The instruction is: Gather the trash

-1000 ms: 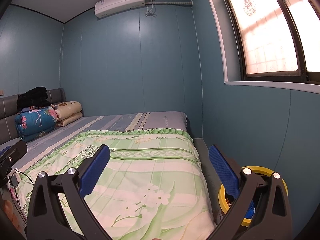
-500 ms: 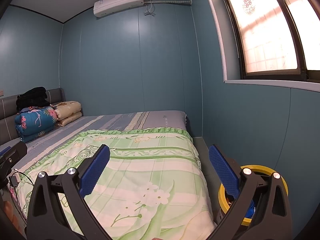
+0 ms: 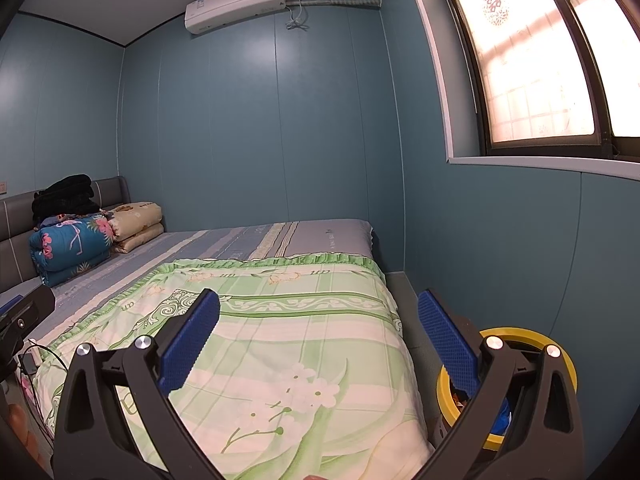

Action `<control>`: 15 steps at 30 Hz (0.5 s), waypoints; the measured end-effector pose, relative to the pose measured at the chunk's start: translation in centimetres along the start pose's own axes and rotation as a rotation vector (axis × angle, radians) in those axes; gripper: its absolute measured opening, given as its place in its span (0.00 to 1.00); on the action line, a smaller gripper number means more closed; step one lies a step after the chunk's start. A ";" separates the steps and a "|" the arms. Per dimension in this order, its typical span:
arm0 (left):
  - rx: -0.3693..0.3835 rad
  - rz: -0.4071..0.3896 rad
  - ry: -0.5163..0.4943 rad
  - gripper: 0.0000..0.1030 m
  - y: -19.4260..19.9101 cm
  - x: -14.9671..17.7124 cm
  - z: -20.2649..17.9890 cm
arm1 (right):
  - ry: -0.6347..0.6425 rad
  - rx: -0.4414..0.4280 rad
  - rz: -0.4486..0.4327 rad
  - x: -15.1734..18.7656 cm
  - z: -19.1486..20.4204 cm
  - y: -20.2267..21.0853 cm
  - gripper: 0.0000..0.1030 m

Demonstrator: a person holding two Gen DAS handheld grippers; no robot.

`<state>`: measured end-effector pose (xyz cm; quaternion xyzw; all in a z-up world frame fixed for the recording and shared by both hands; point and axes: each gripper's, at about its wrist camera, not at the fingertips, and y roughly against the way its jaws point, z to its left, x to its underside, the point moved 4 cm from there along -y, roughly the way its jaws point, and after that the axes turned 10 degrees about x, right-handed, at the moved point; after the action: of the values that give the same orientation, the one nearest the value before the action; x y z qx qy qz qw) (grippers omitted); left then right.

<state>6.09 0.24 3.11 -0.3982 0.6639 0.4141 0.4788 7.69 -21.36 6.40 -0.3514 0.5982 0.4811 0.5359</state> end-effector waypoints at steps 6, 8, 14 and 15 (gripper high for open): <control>-0.001 0.004 -0.006 0.92 -0.2 0.1 -0.2 | -0.003 0.002 0.004 0.1 0.0 0.0 0.92; 0.001 0.006 -0.001 0.92 -0.2 0.1 -0.1 | -0.004 0.004 0.007 0.1 0.1 -0.1 0.92; 0.014 0.010 0.015 0.92 -0.3 0.2 0.1 | -0.009 0.004 0.013 0.2 0.2 -0.1 0.92; 0.019 0.015 0.020 0.92 -0.4 0.2 0.2 | -0.010 0.005 0.014 0.2 0.2 -0.1 0.92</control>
<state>6.46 0.29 2.85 -0.3929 0.6755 0.4071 0.4728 7.79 -21.21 6.19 -0.3436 0.5991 0.4850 0.5364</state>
